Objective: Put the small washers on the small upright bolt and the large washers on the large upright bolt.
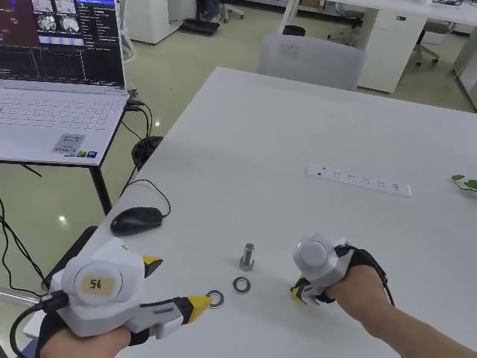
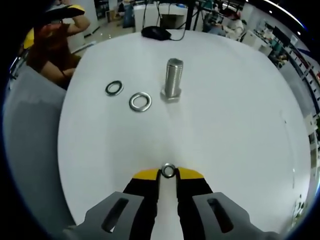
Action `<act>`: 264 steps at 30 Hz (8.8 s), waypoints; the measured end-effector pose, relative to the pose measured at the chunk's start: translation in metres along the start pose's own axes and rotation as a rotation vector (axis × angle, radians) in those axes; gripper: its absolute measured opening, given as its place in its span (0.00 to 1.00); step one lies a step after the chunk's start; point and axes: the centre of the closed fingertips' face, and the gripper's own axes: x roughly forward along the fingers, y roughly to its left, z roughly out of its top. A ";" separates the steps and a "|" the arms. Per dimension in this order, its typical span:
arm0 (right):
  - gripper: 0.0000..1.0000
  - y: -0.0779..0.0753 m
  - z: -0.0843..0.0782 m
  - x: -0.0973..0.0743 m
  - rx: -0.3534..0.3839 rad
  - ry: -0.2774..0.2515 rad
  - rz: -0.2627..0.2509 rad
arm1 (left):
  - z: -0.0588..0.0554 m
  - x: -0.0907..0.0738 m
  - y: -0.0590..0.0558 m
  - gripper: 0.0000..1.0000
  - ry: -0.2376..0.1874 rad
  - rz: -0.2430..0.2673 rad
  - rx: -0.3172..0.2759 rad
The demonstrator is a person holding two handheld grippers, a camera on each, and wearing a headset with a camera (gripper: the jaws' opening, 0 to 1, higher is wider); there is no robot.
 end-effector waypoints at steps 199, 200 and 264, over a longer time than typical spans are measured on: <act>0.20 0.018 0.067 -0.051 -0.090 -0.175 0.015 | 0.000 -0.006 0.003 0.63 -0.008 0.010 0.000; 0.20 0.022 0.072 -0.049 -0.091 -0.181 0.026 | 0.000 -0.006 0.004 0.63 -0.008 0.011 -0.001; 0.25 0.041 0.087 0.037 -0.094 -0.096 0.119 | 0.003 0.004 -0.002 0.63 0.001 0.001 0.005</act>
